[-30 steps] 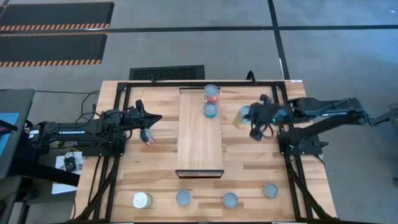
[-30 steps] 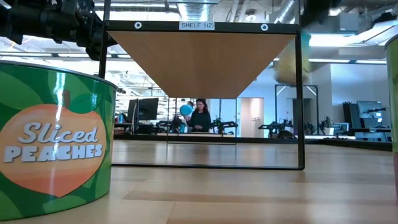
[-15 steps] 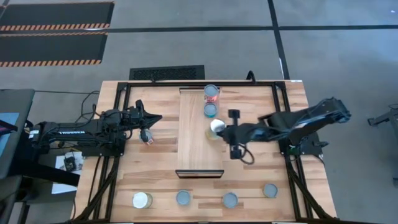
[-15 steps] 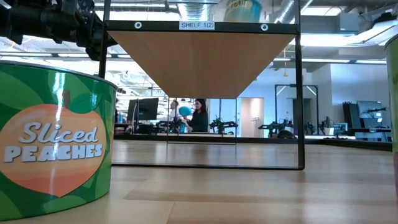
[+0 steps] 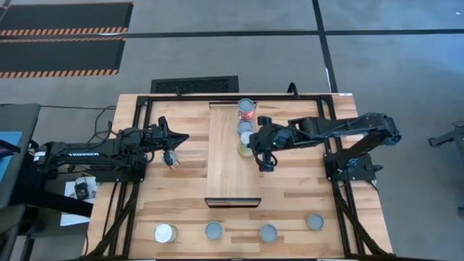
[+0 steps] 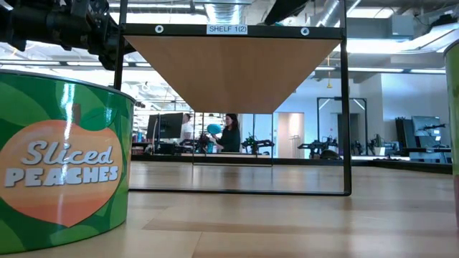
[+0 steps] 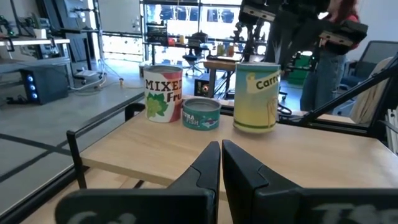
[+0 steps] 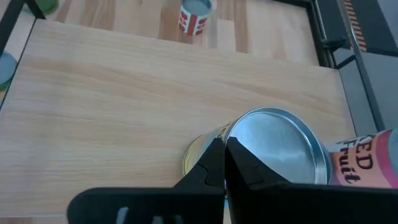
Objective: Pick and place cans onto a shelf
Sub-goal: Put the big blue can on the shelf
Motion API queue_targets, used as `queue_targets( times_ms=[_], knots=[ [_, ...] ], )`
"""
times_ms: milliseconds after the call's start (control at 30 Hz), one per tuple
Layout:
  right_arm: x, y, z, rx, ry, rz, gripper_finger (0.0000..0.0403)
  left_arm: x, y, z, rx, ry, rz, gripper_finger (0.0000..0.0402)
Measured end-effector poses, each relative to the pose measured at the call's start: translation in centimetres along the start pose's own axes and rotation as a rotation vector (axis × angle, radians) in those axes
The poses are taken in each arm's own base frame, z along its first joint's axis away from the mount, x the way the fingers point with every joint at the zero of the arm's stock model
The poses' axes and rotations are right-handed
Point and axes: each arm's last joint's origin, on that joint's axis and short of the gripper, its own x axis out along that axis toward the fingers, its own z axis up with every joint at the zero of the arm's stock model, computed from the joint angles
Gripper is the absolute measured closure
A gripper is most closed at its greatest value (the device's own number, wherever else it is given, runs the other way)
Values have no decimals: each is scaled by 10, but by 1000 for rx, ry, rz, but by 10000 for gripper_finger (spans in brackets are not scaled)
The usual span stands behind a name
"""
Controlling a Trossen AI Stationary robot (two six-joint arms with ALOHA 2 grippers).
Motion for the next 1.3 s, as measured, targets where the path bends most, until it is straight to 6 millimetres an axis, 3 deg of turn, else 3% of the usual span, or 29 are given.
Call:
queue_targets(
  times_ms=[467,967,1300],
  knots=[
    [2,-10,-2,33,8,22,377,0,0,0,0,3,1,395],
    [20,-8,0,25,26,22,373,0,0,0,2,4,1,395],
    [21,-8,1,28,14,14,321,0,0,0,3,3,1,395]
  ],
)
